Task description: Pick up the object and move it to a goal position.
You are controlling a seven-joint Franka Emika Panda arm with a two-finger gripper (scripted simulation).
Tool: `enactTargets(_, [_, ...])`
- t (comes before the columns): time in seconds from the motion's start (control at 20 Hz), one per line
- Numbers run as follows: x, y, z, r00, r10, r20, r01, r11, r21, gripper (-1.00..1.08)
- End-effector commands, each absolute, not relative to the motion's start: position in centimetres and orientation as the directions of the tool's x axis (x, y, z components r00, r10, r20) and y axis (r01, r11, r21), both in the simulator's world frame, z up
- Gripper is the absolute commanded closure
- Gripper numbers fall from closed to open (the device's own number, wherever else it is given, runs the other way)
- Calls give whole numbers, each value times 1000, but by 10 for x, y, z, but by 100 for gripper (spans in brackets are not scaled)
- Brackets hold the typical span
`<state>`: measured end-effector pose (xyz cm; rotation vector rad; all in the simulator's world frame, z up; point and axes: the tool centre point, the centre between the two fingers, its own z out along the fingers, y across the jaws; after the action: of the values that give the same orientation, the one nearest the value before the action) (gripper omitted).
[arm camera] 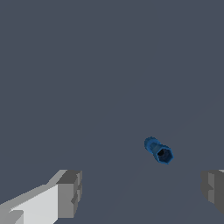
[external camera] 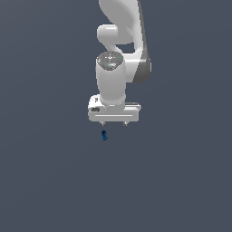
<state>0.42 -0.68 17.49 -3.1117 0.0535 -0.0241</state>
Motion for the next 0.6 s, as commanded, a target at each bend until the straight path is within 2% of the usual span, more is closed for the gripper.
enactTargets(0.0, [4, -7, 175, 999, -35, 15, -34, -999, -30, -92])
enactTargets(0.55, [10, -34, 190, 997, -55, 53, -56, -998, 3, -92])
